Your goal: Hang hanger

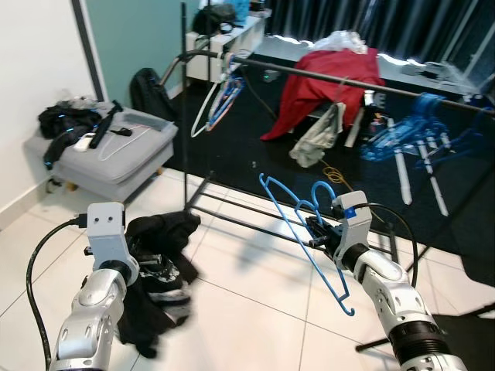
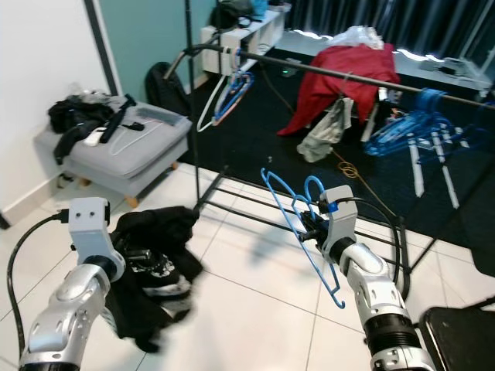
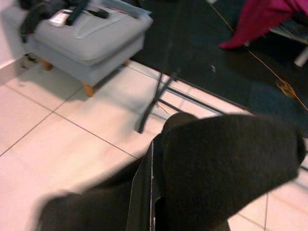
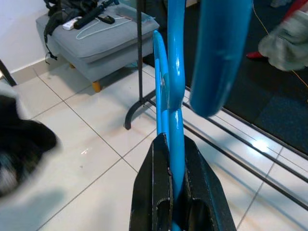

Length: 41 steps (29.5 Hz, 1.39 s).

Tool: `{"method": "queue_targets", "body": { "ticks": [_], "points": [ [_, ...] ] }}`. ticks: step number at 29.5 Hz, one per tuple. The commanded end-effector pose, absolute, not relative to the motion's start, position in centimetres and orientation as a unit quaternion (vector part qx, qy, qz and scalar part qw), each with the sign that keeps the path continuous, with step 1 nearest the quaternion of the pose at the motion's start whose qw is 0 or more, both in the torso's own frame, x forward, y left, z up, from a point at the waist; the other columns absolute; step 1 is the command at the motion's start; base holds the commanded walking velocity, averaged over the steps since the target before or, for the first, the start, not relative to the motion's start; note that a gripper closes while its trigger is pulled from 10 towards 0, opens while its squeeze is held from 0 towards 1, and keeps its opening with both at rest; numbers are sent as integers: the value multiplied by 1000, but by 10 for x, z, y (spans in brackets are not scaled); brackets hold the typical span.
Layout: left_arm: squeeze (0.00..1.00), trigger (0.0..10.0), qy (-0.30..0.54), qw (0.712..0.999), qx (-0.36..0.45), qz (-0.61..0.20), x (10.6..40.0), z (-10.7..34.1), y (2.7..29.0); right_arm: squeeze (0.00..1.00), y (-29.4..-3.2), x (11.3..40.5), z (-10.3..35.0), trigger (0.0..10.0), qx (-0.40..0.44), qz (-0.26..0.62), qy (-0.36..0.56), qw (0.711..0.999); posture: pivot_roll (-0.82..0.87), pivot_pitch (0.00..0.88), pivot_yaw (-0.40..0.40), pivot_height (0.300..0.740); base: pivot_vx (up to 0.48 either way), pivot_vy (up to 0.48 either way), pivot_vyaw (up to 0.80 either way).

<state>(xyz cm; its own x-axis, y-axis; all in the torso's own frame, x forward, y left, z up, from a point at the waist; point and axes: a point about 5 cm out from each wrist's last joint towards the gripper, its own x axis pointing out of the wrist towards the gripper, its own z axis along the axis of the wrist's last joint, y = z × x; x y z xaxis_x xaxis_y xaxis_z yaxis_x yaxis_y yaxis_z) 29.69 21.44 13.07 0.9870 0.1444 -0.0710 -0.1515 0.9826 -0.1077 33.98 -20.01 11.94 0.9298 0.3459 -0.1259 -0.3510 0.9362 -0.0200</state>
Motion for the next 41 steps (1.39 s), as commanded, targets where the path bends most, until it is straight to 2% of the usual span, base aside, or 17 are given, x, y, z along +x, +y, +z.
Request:
{"method": "queue_targets", "body": {
  "ticks": [1,7,12,37,41],
  "points": [
    [0,10000,19,994,-76,70,300,135,211,0,-203,340,118,10000,-20,170,60,983,46,89,-117,740,0,0,775],
    [0,10000,34,996,-64,58,302,134,207,0,-202,341,119,10000,-21,170,56,984,43,89,-115,740,-335,0,774],
    [0,10000,33,998,-37,43,306,136,201,0,-199,342,119,10000,-34,176,51,982,36,88,-120,740,0,0,769],
    [0,10000,30,999,-41,-3,319,133,195,0,-196,342,115,10000,-33,213,45,976,44,41,-127,740,0,0,766],
    [0,10000,39,999,-35,6,319,130,196,0,-195,342,114,10000,-35,217,45,974,45,41,-124,740,0,-405,763]
  ]
}}
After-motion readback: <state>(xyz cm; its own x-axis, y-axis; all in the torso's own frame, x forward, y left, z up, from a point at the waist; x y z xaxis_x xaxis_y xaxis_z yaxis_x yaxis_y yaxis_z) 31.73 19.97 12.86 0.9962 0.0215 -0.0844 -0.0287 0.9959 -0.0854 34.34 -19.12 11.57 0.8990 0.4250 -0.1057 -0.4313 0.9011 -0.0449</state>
